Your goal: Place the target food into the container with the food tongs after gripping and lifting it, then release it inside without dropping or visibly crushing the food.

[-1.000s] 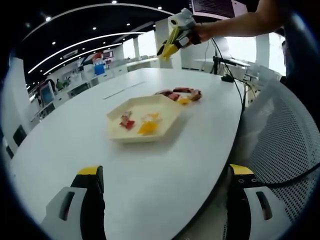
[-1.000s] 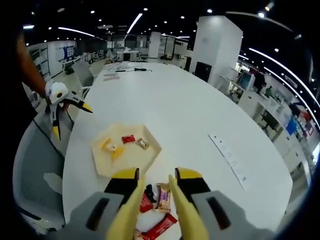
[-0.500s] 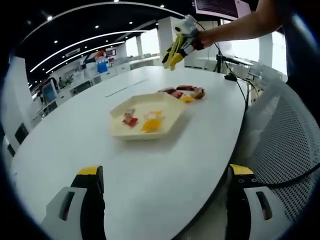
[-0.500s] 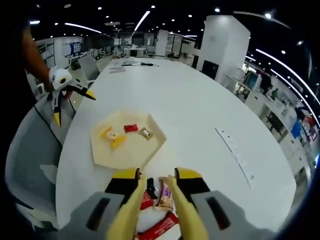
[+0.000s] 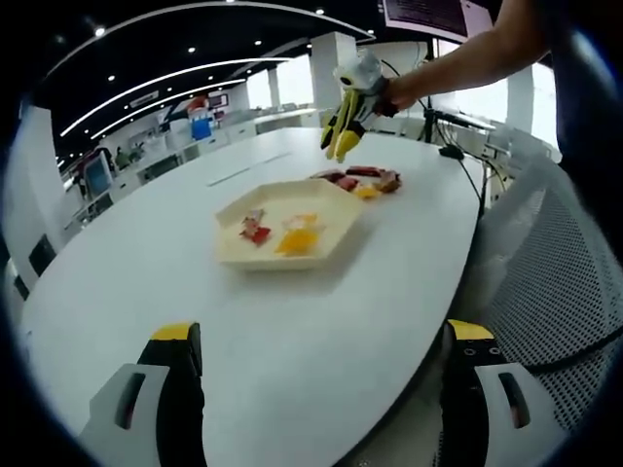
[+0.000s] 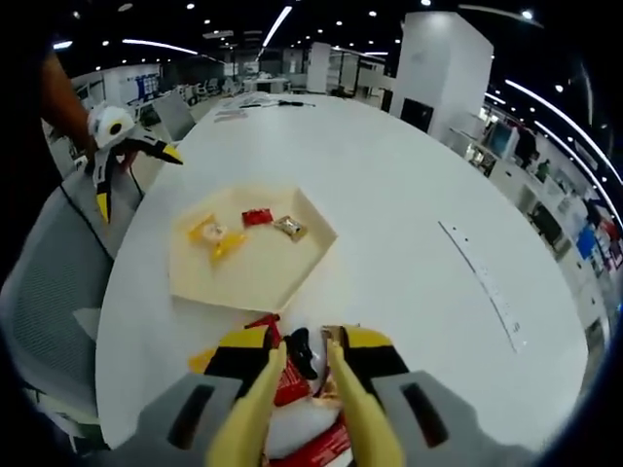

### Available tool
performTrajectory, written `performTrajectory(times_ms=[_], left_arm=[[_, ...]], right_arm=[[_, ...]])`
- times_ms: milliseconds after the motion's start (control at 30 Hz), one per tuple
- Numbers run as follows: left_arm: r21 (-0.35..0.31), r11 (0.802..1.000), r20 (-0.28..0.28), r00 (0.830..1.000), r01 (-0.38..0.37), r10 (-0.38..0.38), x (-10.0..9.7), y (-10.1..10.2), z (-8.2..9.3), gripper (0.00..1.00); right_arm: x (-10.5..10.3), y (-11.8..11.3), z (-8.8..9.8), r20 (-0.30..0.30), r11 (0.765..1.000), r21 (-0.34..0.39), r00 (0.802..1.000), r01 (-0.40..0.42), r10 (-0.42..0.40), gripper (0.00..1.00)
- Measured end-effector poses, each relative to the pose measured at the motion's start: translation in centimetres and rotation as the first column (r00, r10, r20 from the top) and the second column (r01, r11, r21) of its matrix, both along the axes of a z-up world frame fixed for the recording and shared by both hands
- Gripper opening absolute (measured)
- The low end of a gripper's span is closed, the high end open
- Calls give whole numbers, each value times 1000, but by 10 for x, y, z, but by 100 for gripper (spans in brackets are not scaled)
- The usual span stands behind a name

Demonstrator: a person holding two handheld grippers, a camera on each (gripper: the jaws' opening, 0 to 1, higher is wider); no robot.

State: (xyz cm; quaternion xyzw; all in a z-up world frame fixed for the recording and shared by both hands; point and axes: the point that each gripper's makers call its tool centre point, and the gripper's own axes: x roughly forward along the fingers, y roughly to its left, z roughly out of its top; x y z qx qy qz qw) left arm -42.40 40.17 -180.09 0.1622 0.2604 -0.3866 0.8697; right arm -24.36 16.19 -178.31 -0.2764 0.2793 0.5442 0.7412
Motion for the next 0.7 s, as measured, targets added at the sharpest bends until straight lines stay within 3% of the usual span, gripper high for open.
performTrajectory(times_ms=[400,700], left_arm=[[-5,1000,-8,1000,-10,10,1,1,-1,100],[-3,1000,-14,1000,-9,9,0,1,-2,100]], right_arm=[[1,5,-22,-40,1000,-22,999,0,-1,26],[5,6,-30,-25,999,-53,1000,-4,2,26]])
